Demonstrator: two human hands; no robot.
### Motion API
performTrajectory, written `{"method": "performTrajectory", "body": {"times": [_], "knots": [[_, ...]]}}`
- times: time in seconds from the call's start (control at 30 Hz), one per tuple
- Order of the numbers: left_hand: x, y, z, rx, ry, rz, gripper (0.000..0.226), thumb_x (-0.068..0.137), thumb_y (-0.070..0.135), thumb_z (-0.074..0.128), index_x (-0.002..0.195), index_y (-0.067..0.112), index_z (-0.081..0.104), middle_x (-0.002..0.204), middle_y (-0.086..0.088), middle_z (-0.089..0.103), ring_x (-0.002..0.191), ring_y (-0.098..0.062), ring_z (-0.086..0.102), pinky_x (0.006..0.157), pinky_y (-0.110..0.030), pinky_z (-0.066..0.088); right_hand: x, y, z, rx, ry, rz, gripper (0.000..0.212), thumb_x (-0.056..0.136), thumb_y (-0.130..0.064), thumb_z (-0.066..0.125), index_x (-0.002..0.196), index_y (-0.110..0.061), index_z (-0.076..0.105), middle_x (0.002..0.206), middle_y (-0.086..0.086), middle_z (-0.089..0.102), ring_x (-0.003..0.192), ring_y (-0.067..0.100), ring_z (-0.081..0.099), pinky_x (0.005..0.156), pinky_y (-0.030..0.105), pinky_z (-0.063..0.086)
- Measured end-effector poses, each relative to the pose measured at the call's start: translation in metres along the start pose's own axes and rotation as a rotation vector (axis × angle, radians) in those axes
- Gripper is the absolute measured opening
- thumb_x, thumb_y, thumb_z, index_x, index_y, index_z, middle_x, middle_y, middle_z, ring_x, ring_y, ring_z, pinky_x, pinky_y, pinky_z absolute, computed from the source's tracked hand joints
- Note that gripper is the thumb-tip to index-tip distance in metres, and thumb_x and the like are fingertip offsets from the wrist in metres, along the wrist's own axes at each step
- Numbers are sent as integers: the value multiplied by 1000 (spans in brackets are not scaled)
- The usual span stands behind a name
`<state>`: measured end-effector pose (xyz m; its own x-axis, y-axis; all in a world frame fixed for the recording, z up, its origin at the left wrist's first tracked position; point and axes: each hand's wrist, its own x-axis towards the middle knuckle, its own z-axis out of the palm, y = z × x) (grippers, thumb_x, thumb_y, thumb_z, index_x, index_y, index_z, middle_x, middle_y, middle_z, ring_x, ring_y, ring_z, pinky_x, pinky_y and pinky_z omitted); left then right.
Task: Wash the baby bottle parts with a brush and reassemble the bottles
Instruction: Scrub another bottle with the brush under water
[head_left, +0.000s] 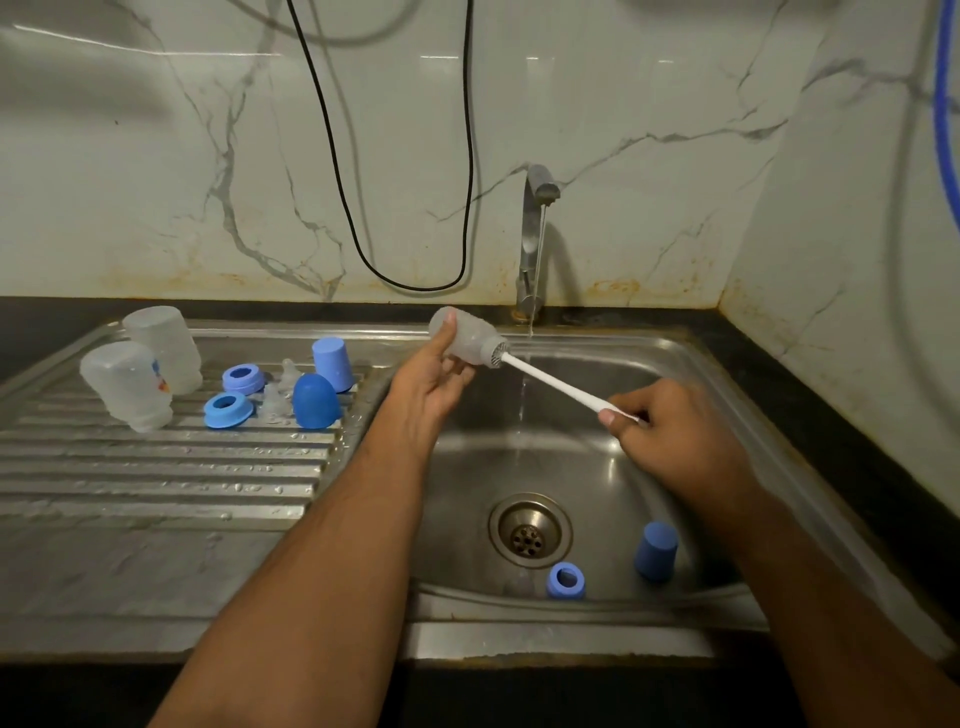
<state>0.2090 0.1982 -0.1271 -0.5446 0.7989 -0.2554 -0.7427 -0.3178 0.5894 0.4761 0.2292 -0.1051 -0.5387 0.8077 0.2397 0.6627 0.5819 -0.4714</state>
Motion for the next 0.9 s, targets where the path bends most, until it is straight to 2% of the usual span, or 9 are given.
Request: {"method": "performTrajectory", "body": {"times": [0.1, 0.17, 0.27, 0.3, 0.4, 0.5, 0.67, 0.83, 0.9], "knots": [[-3, -5, -3, -12, 14, -53, 53, 90, 4, 66, 138, 1, 43, 125, -22, 54, 112, -39, 61, 91, -56, 56, -1, -7, 8, -175, -32, -41, 23, 100, -38, 57, 88, -24, 70, 67, -2, 62, 64, 13, 60, 66, 36, 56], [-5, -6, 0, -8, -16, -77, 51, 88, 13, 72, 133, 4, 49, 120, -16, 55, 116, -31, 58, 100, -51, 52, 0, -11, 12, -216, -60, -55, 25, 101, -40, 55, 87, -25, 70, 65, -3, 60, 63, 12, 59, 63, 32, 54], [-6, -3, 6, 55, 40, -63, 51, 85, 21, 79, 126, 5, 53, 112, -15, 60, 104, -29, 63, 84, -49, 59, -2, -10, 6, -126, -86, -21, 20, 100, -38, 59, 95, -25, 74, 69, -1, 66, 65, 13, 62, 61, 26, 51], [-2, 0, 5, 51, 94, -34, 54, 84, 17, 80, 129, 5, 52, 114, -18, 61, 103, -32, 65, 81, -50, 60, -4, -8, 3, -80, -87, -8, 20, 99, -37, 60, 99, -24, 76, 69, -1, 67, 66, 13, 63, 63, 27, 52], [8, 2, 1, -1, 165, 19, 56, 84, 11, 78, 129, 2, 47, 115, -22, 60, 104, -34, 66, 90, -51, 58, -5, -8, -2, -35, -99, 2, 24, 99, -37, 61, 103, -21, 78, 72, 0, 70, 69, 14, 65, 70, 34, 57], [9, -8, 2, 10, 178, 23, 55, 83, 10, 79, 127, 3, 47, 113, -20, 60, 99, -31, 66, 89, -49, 59, -4, -14, 2, -25, -102, 4, 24, 100, -35, 60, 101, -19, 78, 71, 3, 69, 68, 16, 65, 65, 29, 54], [14, 1, 1, -24, 191, 78, 54, 83, 10, 80, 126, 3, 49, 115, -19, 62, 98, -30, 67, 87, -49, 59, -5, -9, -6, 69, -124, 66, 21, 99, -32, 62, 108, -20, 77, 74, 5, 70, 72, 19, 67, 71, 33, 57], [11, -11, 3, 24, 190, 76, 53, 84, 11, 79, 126, 4, 47, 117, -19, 60, 105, -33, 66, 93, -53, 57, 0, -14, 7, 62, -129, 53, 24, 98, -32, 63, 99, -15, 80, 69, 9, 70, 72, 27, 68, 72, 42, 59], [12, -5, 3, -11, 191, 100, 55, 83, 10, 79, 127, 2, 47, 119, -19, 61, 105, -32, 66, 92, -52, 57, 1, -11, 4, 92, -132, 68, 22, 98, -31, 64, 102, -17, 80, 69, 7, 70, 69, 24, 67, 70, 39, 59]]}}
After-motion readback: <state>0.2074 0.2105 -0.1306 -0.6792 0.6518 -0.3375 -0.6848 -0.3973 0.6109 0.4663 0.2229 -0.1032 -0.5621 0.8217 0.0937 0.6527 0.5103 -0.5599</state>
